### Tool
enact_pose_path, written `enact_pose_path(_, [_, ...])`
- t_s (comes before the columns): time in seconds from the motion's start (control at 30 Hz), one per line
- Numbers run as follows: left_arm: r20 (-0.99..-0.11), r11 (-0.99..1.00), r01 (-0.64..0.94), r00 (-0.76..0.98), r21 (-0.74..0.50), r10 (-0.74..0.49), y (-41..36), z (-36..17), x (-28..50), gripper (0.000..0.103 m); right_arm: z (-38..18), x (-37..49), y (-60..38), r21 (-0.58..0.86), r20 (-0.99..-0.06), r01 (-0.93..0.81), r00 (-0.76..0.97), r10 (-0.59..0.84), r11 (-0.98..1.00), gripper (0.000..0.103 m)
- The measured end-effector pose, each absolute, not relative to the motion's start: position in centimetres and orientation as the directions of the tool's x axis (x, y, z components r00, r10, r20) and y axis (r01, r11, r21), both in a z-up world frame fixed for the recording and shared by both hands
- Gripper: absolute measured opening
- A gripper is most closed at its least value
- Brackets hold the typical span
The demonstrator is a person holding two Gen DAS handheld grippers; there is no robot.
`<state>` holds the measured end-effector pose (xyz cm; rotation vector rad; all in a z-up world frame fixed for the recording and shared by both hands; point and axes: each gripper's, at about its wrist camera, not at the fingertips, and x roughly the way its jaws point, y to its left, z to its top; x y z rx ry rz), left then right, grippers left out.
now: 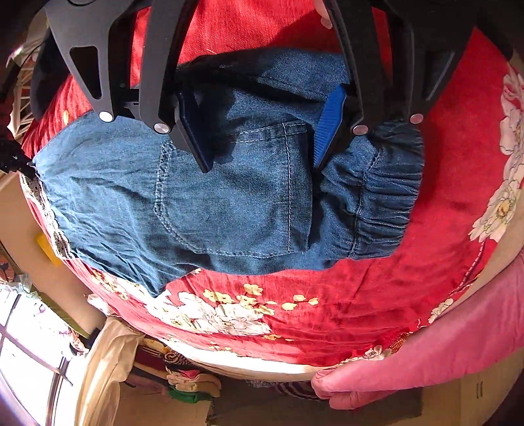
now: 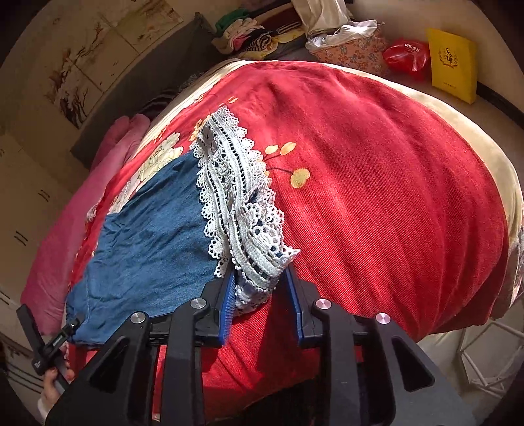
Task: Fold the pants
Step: 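Grasp the lace-trimmed edge with the right gripper while the left gripper holds the denim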
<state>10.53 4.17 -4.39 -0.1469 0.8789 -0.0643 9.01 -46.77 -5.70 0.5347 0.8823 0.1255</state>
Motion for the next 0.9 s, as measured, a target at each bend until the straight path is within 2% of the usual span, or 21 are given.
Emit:
enact_pose_path(0.1, [-0.725,0.98,0.013,0.671,-0.199,-0.156,4.1,-1.9,9.2,0.069,-3.9,7.8,-47.5,0.449,-0.69,0.131,0.68,0.25,0.884,0.039])
enact_pose_path(0.2, [-0.686,0.984,0.034,0.713,-0.174,-0.146,3.5,0.4,8.6,0.07,-1.7,6.8,-47.6,0.399,-0.657,0.127,0.731,0.186,0.908,0.043])
enact_pose_path(0.3, [-0.672,0.978,0.066,0.717,-0.196,-0.183,2.3,1.5,9.3,0.072,0.2,6.5,-46.2,0.383,-0.614,0.045,0.759,0.218,0.922,0.051])
enact_pose_path(0.43, [-0.683,0.969,0.14,0.689,-0.205,-0.244,-0.6,1.4,11.5,0.073,1.3,7.6,-42.9,0.355,-0.596,-0.084,0.747,0.295,0.931,0.052])
enact_pose_path(0.6, [-0.693,0.938,0.235,0.632,-0.254,-0.346,-5.0,0.7,15.7,0.073,1.7,12.4,-39.2,0.283,-0.625,-0.165,0.716,0.312,0.945,0.052])
enact_pose_path(0.77, [-0.745,0.934,0.283,0.571,-0.216,-0.345,-9.1,-1.4,19.5,0.073,0.2,18.8,-37.5,0.292,-0.683,-0.2,0.641,0.351,0.935,0.052])
enact_pose_path(0.9, [-0.786,0.946,0.291,0.549,-0.139,-0.285,-10.9,-3.2,21.8,0.073,-1.4,22.3,-37.2,0.302,-0.721,-0.185,0.597,0.351,0.935,0.052])
